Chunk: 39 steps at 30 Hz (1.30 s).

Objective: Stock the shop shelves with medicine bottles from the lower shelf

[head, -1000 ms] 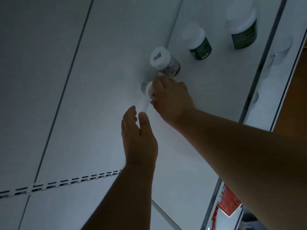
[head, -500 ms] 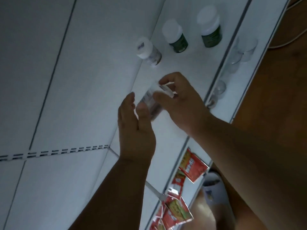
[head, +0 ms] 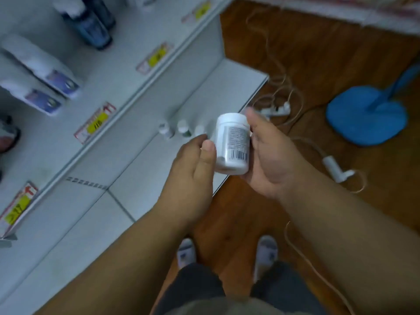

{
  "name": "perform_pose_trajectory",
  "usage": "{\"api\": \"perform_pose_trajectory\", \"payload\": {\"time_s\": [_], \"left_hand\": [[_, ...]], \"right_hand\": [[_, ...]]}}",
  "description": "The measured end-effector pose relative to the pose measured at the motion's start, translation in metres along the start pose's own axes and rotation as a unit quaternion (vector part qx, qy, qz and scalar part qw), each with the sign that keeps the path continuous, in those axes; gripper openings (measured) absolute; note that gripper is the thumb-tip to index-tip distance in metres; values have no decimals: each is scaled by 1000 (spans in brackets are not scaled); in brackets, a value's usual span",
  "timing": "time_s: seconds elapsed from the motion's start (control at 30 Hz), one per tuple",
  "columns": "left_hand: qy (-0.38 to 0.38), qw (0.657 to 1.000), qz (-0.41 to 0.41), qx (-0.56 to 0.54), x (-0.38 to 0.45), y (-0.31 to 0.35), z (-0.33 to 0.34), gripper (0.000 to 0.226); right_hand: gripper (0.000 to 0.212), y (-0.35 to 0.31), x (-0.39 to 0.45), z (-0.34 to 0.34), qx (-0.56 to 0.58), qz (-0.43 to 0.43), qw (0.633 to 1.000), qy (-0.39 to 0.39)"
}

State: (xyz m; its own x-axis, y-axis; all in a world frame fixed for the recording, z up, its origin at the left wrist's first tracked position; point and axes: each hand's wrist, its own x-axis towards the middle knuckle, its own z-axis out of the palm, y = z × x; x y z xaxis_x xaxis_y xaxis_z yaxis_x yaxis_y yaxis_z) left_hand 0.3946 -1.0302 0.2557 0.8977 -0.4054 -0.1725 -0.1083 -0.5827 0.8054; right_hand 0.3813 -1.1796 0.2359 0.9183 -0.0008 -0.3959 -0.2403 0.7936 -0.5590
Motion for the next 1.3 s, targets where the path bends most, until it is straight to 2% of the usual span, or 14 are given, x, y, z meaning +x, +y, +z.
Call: {"api": "perform_pose_trajectory", "payload": {"time_s": [0.1, 0.2, 0.23, 0.3, 0.37, 0.57, 0.63, 0.73, 0.87, 0.97, 1.03, 1.13, 1.23, 1.3], "left_hand": [[-9, 999, 22, -21, 0, 45, -6, 86], [-9, 997, 79, -19, 5, 76, -21, 87], [-9, 994, 104, -20, 7, 85, -27, 86], [-7, 990, 141, -29, 14, 94, -37, 80], [-16, 986, 161, -47, 24, 98, -46, 75], [11, 993, 115, -34, 46, 108, -78, 84], [30, 992, 112, -40, 57, 113, -83, 84], [63, 994, 93, -12, 84, 117, -86, 86], [111, 991, 68, 16, 132, 122, -79, 75], [154, 988, 25, 7, 171, 129, -67, 71], [184, 983, 8, 8, 195, 133, -60, 72], [221, 975, -3, 21, 226, 135, -52, 80], [239, 967, -15, 88, 253, 120, -50, 81], [230, 961, -51, 145, 267, 109, -54, 82]], "right_hand": [[31, -50, -33, 21, -24, -54, 998, 13], [17, -75, -50, 41, -81, -91, 993, 7], [20, -80, -52, 49, -105, -101, 989, 6], [42, -90, -50, 65, -132, -122, 984, -1], [50, -100, -43, 81, -125, -140, 982, -9], [69, -129, -13, 110, -94, -90, 991, 17], [59, -141, 1, 113, -89, -80, 993, 10], [39, -162, 31, 112, -169, -99, 980, -27], [53, -201, 85, 111, -249, -100, 960, -75], [50, -232, 129, 113, -289, -94, 948, -98], [42, -251, 156, 118, -334, -100, 931, -111], [27, -271, 193, 123, -449, -96, 879, -132], [30, -278, 229, 128, -515, -115, 831, -176], [35, -275, 256, 133, -579, -156, 779, -184]]}}
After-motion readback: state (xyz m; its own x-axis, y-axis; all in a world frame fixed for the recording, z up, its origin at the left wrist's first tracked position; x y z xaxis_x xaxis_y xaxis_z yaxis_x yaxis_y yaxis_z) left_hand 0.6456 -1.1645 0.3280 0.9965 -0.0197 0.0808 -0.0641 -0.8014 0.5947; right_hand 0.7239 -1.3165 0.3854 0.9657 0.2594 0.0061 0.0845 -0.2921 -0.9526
